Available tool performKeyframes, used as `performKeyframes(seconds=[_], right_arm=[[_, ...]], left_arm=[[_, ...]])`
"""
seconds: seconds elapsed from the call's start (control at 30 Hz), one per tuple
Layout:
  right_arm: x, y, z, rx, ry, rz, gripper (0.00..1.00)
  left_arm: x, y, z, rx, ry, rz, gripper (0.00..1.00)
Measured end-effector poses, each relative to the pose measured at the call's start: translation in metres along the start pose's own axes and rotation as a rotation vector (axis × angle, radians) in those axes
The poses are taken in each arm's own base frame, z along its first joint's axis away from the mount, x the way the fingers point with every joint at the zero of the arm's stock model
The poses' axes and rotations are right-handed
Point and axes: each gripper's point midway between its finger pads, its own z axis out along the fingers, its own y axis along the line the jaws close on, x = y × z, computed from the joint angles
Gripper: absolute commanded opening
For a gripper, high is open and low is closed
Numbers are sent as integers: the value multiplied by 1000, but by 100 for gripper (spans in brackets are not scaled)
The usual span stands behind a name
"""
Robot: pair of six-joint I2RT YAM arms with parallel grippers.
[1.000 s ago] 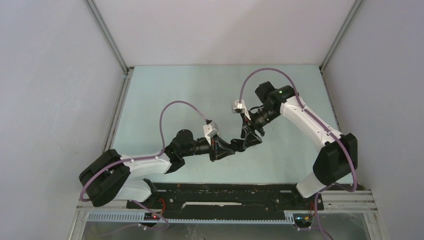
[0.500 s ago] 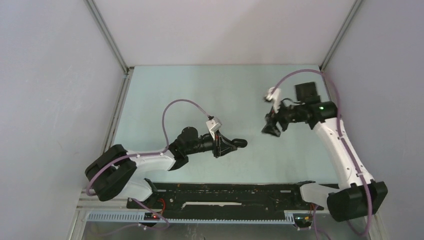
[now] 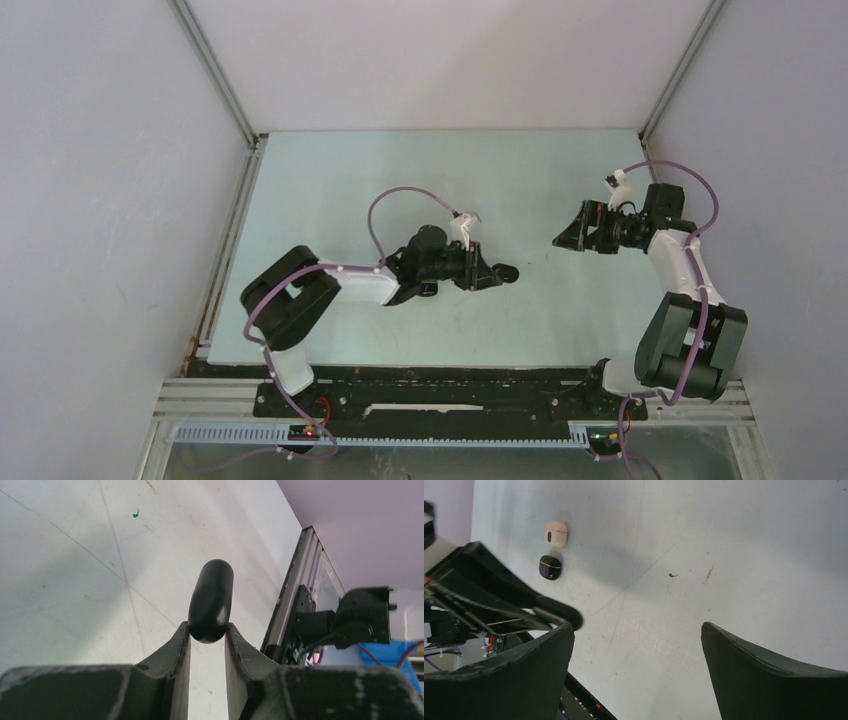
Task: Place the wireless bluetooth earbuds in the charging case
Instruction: Place the charging case at the center of the board, then reset both arms
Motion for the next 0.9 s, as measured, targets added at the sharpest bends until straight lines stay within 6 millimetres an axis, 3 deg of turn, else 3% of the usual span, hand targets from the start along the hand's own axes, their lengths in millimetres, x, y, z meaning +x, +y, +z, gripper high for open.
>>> performKeyframes(seconds=[0.13,0.33,0.5,0.6,0.63,0.7,0.77,0.83,0.9], right_arm=[[-1,4,1,-23,-4,5,100],[-1,7,2,-33,-2,1,100],[1,8,4,-40,8,4,100],[2,5,5,-26,13,4,100],[2,4,5,-20,14,3,100],[2,2,6,-2,17,-1,100],[2,-1,7,16,20,-6,100],[2,-4,6,36,20,-11,100],[1,-6,5,54,16,-18,100]], left_arm=[[0,13,22,-58,65,-72,18],[13,34,40,-162,181,-149,24],[34,50,38,-233,262,-195,26],[40,55,34,-257,287,-212,33],[40,56,33,-264,290,-215,38],[44,61,28,-292,307,-217,96],[43,60,23,-290,320,-235,100],[26,56,16,-311,284,-196,100],[24,64,2,-371,294,-179,100]])
